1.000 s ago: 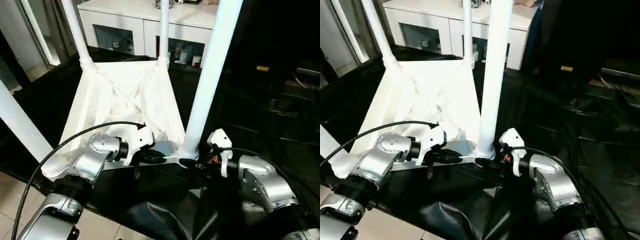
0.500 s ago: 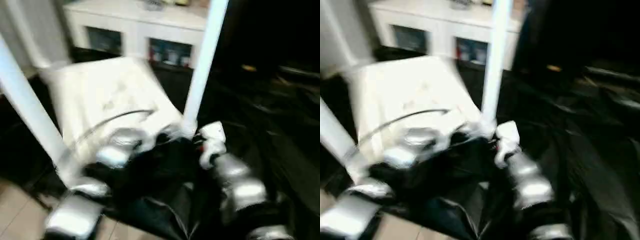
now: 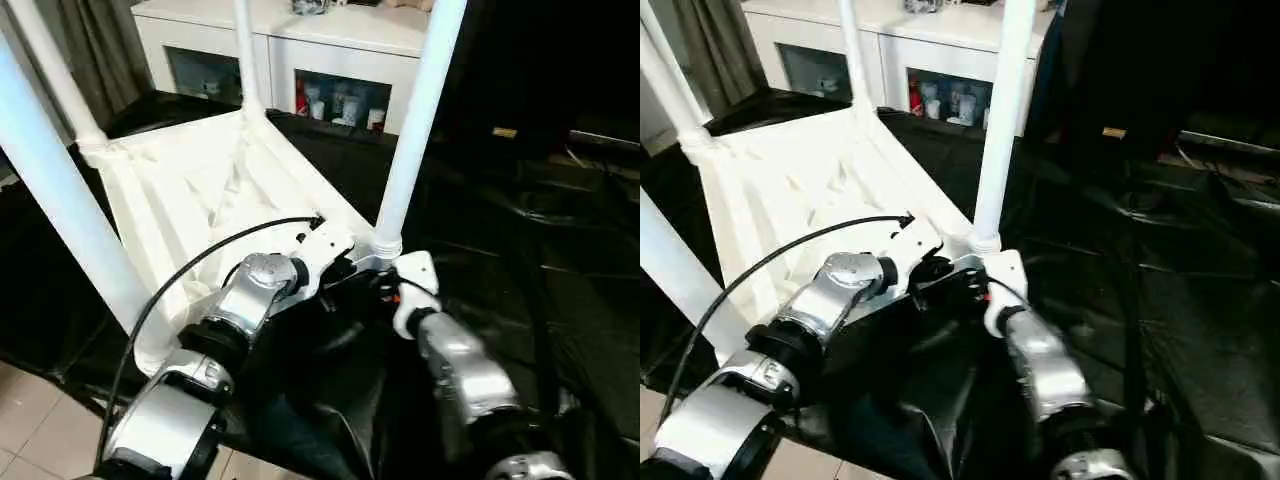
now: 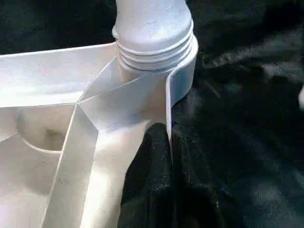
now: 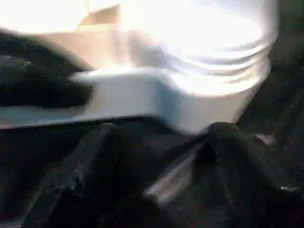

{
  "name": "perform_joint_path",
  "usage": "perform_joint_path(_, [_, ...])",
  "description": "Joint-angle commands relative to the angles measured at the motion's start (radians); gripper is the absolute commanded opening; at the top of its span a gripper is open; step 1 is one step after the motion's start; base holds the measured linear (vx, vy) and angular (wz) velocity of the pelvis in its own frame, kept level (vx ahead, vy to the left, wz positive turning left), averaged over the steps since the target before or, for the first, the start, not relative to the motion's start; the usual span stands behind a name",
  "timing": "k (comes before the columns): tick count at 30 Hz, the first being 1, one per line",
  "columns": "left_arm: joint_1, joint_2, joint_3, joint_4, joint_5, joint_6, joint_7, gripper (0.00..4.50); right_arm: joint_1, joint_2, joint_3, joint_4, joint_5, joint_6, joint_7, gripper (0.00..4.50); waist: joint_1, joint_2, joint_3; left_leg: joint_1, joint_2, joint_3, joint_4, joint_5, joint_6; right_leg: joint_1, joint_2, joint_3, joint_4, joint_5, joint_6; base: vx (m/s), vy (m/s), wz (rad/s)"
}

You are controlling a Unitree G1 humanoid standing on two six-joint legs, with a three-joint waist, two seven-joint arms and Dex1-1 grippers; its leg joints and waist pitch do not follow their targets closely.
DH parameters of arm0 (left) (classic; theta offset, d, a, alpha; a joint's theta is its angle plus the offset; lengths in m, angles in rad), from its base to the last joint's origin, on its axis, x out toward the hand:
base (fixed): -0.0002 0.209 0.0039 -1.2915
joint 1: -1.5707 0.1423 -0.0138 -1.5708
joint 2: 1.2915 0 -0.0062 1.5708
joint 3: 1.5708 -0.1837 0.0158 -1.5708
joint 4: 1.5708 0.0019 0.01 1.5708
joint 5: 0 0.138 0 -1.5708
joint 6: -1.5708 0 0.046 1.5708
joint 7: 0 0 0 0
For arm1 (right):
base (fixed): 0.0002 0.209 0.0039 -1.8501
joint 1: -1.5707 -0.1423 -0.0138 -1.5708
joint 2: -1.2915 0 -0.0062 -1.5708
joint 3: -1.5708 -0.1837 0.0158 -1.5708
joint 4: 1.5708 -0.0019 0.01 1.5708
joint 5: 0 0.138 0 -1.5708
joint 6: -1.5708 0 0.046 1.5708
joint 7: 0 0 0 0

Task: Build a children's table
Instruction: Rotate leg to tighten

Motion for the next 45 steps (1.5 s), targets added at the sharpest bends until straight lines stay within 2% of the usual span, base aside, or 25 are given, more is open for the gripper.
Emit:
perform_joint_path(1, [0.025,0.028,-0.01,0.028,-0.003,-0.036,-0.052,0.0,-0.018,-0.064,-0.02,-0.073,0.028,0.014,0.092,3.73,0.005,-0.009,-0.054,0.01,0.05,-0.021,-0.062,-0.244,0.064,0.049,-0.062,0.037,-0.07,-0.235,-0.197,0.0,0.0,0.0])
perform_joint_path(3, [0.028,0.054,-0.007,0.024,-0.013,-0.062,-0.106,0.0,-0.015,-0.138,-0.008,-0.116,0.049,0.047,0.208,3.83,0.009,-0.009,-0.053,0.011,0.05,-0.021,-0.061,-0.234,0.073,0.05,-0.062,0.036,-0.069,-0.218,-0.201,0.0,0.0,0.0])
perform_joint_path(4, [0.029,0.062,-0.007,0.024,-0.014,-0.061,-0.116,0.0,-0.013,-0.16,-0.007,-0.132,0.062,0.058,0.246,4.05,0.009,-0.011,-0.054,0.009,0.05,-0.02,-0.059,-0.227,0.08,0.052,-0.063,0.038,-0.066,-0.205,-0.205,0.0,0.0,0.0])
perform_joint_path(5, [0.029,0.064,-0.007,0.024,-0.014,-0.06,-0.117,0.0,-0.013,-0.163,-0.007,-0.134,0.063,0.06,0.251,4.05,0.009,-0.011,-0.054,0.009,0.05,-0.02,-0.059,-0.225,0.081,0.051,-0.064,0.037,-0.066,-0.204,-0.207,0.0,0.0,0.0])
perform_joint_path(6, [0.031,0.078,-0.009,0.023,-0.017,-0.075,-0.141,0.0,-0.01,-0.198,-0.007,-0.162,0.087,0.075,0.314,4.05,0.008,-0.007,-0.055,0.008,0.05,-0.02,-0.058,-0.222,0.08,0.05,-0.065,0.037,-0.066,-0.206,-0.213,0.0,0.0,0.0])
perform_joint_path(7, [0.039,0.094,-0.011,0.013,-0.03,-0.093,-0.189,0.0,-0.005,-0.233,-0.004,-0.19,0.108,0.086,0.374,4.19,0.007,-0.012,-0.057,0.007,0.05,-0.02,-0.056,-0.217,0.084,0.053,-0.065,0.036,-0.065,-0.199,-0.217,0.0,0.0,0.0])
perform_joint_path(9, [0.059,0.121,-0.018,-0.02,-0.057,-0.123,-0.292,0.0,0.004,-0.281,0.001,-0.231,0.143,0.11,0.462,4.31,0.011,-0.013,-0.056,0.008,0.052,-0.021,-0.056,-0.213,0.099,0.056,-0.067,0.036,-0.066,-0.197,-0.224,0.0,0.0,0.0])
perform_joint_path(10, [0.073,0.136,-0.026,-0.046,-0.073,-0.125,-0.353,0.0,0.009,-0.298,0.006,-0.25,0.161,0.122,0.502,4.43,0.012,-0.012,-0.055,0.008,0.053,-0.02,-0.056,-0.2,0.103,0.053,-0.066,0.037,-0.063,-0.187,-0.231,0.0,0.0,0.0])
perform_joint_path(13, [0.097,0.164,-0.042,-0.091,-0.097,-0.132,-0.456,0.0,0.023,-0.325,0.023,-0.284,0.186,0.151,0.565,4.43,0.016,-0.009,-0.055,0.012,0.056,-0.018,-0.057,-0.203,0.092,0.048,-0.066,0.037,-0.062,-0.196,-0.239,0.0,0.0,0.0])
perform_joint_path(14, [0.113,0.183,-0.051,-0.127,-0.119,-0.12,-0.519,0.0,0.04,-0.346,0.046,-0.315,0.201,0.173,0.618,4.43,0.024,-0.007,-0.055,0.013,0.06,-0.018,-0.058,-0.203,0.087,0.051,-0.066,0.036,-0.059,-0.194,-0.241,0.0,0.0,0.0])
perform_joint_path(15, [0.115,0.185,-0.051,-0.131,-0.122,-0.119,-0.526,0.0,0.042,-0.347,0.049,-0.318,0.202,0.175,0.623,4.43,0.027,-0.005,-0.054,0.013,0.063,-0.018,-0.06,-0.202,0.085,0.05,-0.064,0.036,-0.057,-0.188,-0.242,0.0,0.0,0.0])
perform_joint_path(16, [0.124,0.194,-0.054,-0.153,-0.135,-0.112,-0.554,0.0,0.05,-0.352,0.065,-0.331,0.197,0.18,0.645,4.43,0.034,-0.004,-0.056,0.018,0.065,-0.015,-0.059,-0.2,0.079,0.046,-0.063,0.035,-0.054,-0.172,-0.248,0.0,0.0,0.0])
perform_joint_path(19, [0.129,0.2,-0.052,-0.164,-0.139,-0.118,-0.563,0.0,0.051,-0.355,0.091,-0.32,0.155,0.151,0.637,4.43,0.044,-0.004,-0.054,0.019,0.064,-0.013,-0.06,-0.212,0.059,0.041,-0.064,0.036,-0.055,-0.183,-0.249,0.0,0.0,0.0])
perform_joint_path(22, [0.132,0.202,-0.047,-0.174,-0.137,-0.125,-0.563,0.0,0.047,-0.354,0.132,-0.291,0.082,0.094,0.605,4.43,0.047,-0.004,-0.052,0.02,0.06,-0.015,-0.063,-0.248,0.028,0.041,-0.069,0.039,-0.061,-0.246,-0.22,0.0,0.0,0.0])
perform_joint_path(23, [0.132,0.202,-0.047,-0.174,-0.137,-0.125,-0.563,0.0,0.047,-0.354,0.132,-0.291,0.082,0.094,0.605,4.43,0.047,-0.005,-0.053,0.019,0.06,-0.016,-0.063,-0.247,0.024,0.041,-0.069,0.04,-0.061,-0.248,-0.216,0.0,0.0,0.0])
perform_joint_path(25, [0.133,0.202,-0.046,-0.175,-0.137,-0.126,-0.565,0.0,0.045,-0.348,0.132,-0.29,0.082,0.095,0.601,4.43,0.048,-0.005,-0.054,0.019,0.058,-0.016,-0.062,-0.236,0.027,0.043,-0.068,0.04,-0.061,-0.233,-0.211,0.0,0.0,0.0])
perform_joint_path(29, [0.134,0.199,-0.047,-0.184,-0.134,-0.123,-0.554,0.0,0.041,-0.33,0.133,-0.284,0.093,0.108,0.593,4.43,0.05,-0.004,-0.058,0.017,0.058,-0.014,-0.058,-0.194,0.049,0.046,-0.065,0.038,-0.051,-0.146,-0.231,0.0,0.0,0.0])
perform_joint_path(34, [0.132,0.195,-0.045,-0.177,-0.133,-0.126,-0.543,0.0,0.039,-0.303,0.119,-0.271,0.106,0.101,0.581,4.43,0.05,-0.002,-0.057,0.017,0.058,-0.015,-0.058,-0.206,0.046,0.046,-0.066,0.038,-0.053,-0.174,-0.23,0.0,0.0,0.0])
perform_joint_path(36, [0.135,0.195,-0.044,-0.179,-0.134,-0.125,-0.542,0.0,0.042,-0.295,0.118,-0.268,0.115,0.101,0.584,4.08,0.05,-0.002,-0.058,0.018,0.058,-0.015,-0.059,-0.207,0.043,0.046,-0.065,0.038,-0.053,-0.177,-0.227,0.0,0.0,0.0])
perform_joint_path(40, [0.138,0.195,-0.043,-0.18,-0.133,-0.125,-0.54,0.0,0.047,-0.286,0.119,-0.264,0.116,0.098,0.584,3.9,0.051,-0.003,-0.059,0.017,0.058,-0.015,-0.057,-0.192,0.046,0.048,-0.064,0.038,-0.049,-0.147,-0.232,0.0,0.0,0.0])
perform_joint_path(41, [0.14,0.195,-0.043,-0.182,-0.133,-0.124,-0.54,0.0,0.048,-0.282,0.118,-0.263,0.117,0.098,0.584,3.65,0.051,-0.004,-0.059,0.017,0.058,-0.015,-0.057,-0.189,0.048,0.048,-0.064,0.038,-0.049,-0.142,-0.233,0.0,0.0,0.0])
perform_joint_path(45, [0.145,0.198,-0.043,-0.187,-0.133,-0.12,-0.537,0.0,0.051,-0.278,0.127,-0.252,0.108,0.093,0.584,3.3,0.051,-0.006,-0.058,0.016,0.057,-0.014,-0.056,-0.19,0.049,0.048,-0.065,0.037,-0.05,-0.153,-0.234,0.0,0.0,0.0])
